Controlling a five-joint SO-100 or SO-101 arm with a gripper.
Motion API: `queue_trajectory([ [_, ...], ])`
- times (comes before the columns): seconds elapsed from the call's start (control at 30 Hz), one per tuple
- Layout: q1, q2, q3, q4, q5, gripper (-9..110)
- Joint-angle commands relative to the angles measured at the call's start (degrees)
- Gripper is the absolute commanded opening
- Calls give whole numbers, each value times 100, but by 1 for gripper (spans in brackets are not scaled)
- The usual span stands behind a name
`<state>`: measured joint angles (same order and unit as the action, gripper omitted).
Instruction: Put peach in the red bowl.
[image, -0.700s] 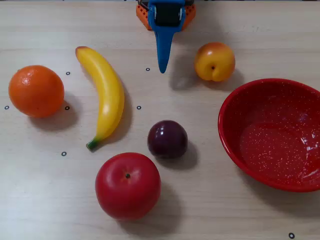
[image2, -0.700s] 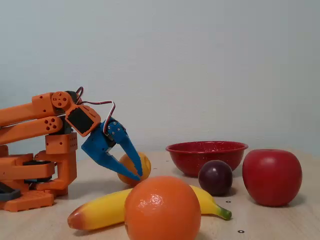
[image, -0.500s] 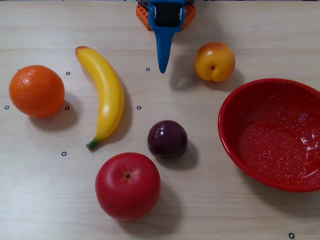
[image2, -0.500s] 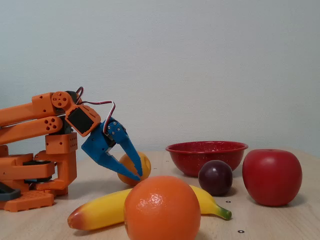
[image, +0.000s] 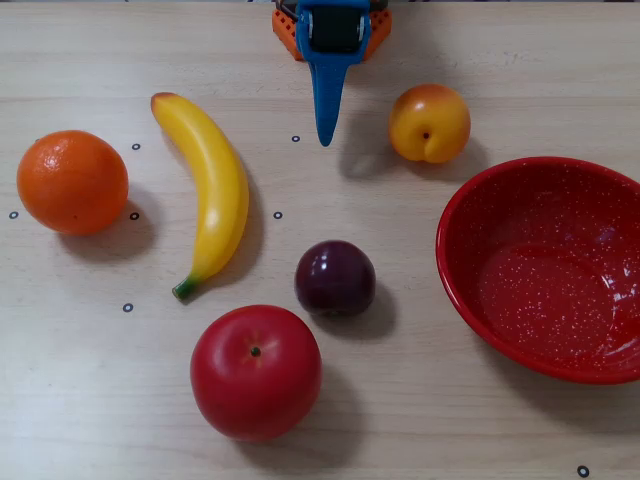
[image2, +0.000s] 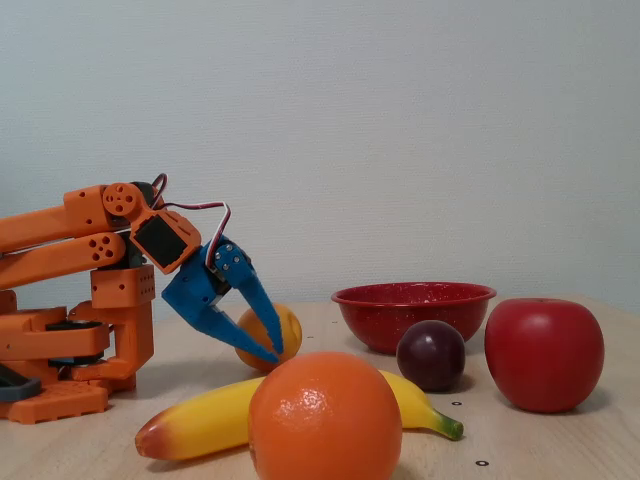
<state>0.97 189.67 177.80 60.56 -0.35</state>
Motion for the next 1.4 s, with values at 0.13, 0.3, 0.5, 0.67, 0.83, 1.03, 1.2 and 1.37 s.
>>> queue_trajectory([
  [0.13, 26, -404, -861, 360, -158, 0],
  [0.3, 97, -729, -1450, 729, -237, 0],
  [0.5, 149, -1169, -2153, 905, -237, 0],
  [0.67, 237, -1433, -2689, 932, -387, 0],
  [0.83, 360, -1793, -3287, 1204, -606, 0],
  [1.03, 439, -2109, -3955, 1521, -844, 0],
  [1.2, 325, -2505, -4693, 1828, -756, 0],
  [1.37, -35, -3032, -5546, 2294, -782, 0],
])
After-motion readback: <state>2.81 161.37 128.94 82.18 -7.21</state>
